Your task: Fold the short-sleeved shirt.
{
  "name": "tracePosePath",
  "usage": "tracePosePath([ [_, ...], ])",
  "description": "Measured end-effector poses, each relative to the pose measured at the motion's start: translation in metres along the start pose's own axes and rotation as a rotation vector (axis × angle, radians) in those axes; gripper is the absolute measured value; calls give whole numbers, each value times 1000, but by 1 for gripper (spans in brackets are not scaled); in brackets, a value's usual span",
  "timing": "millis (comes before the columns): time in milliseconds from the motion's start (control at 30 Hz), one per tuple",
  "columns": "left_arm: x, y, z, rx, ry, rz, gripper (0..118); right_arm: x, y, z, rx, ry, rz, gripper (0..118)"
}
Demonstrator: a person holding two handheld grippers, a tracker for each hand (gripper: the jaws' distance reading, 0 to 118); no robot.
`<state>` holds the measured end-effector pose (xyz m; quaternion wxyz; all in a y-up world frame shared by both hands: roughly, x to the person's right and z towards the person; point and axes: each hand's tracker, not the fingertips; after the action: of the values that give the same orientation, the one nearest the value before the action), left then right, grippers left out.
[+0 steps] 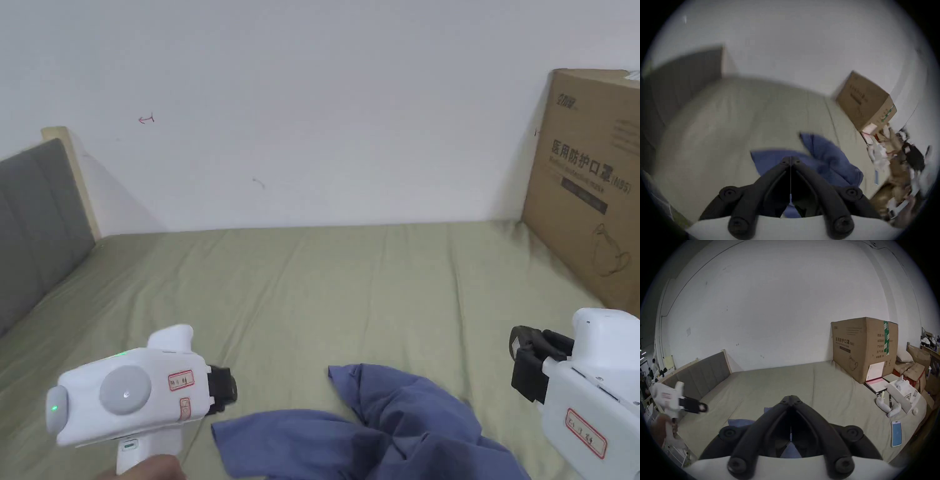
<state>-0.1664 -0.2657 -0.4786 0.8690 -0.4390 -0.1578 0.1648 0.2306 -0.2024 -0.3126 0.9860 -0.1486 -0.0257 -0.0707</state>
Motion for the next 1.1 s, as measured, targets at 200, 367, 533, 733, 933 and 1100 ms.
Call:
tracePosePath([
  [200, -37, -18, -117, -215, 193, 3, 118, 11, -17, -33, -89, -9, 21, 0],
  [367, -37, -51, -178, -307, 168, -36, 116, 19, -34, -61, -168, -23, 18, 0],
  [533, 12, -76, -160, -164, 253, -265, 93, 23, -52, -89, -226, -33, 12, 0],
  [733, 16, -95, -121, -48, 65, -315, 9, 34, -56, -152, -332, 146, -65, 0],
  [933, -29, -86, -61, 124, -23, 16, 9, 61, -61, -286, -788, 70, -112, 102],
  [1100, -39, -93, -39, 119, 5, 7, 9, 65, -102, -345, -1082, 14, -20, 81],
])
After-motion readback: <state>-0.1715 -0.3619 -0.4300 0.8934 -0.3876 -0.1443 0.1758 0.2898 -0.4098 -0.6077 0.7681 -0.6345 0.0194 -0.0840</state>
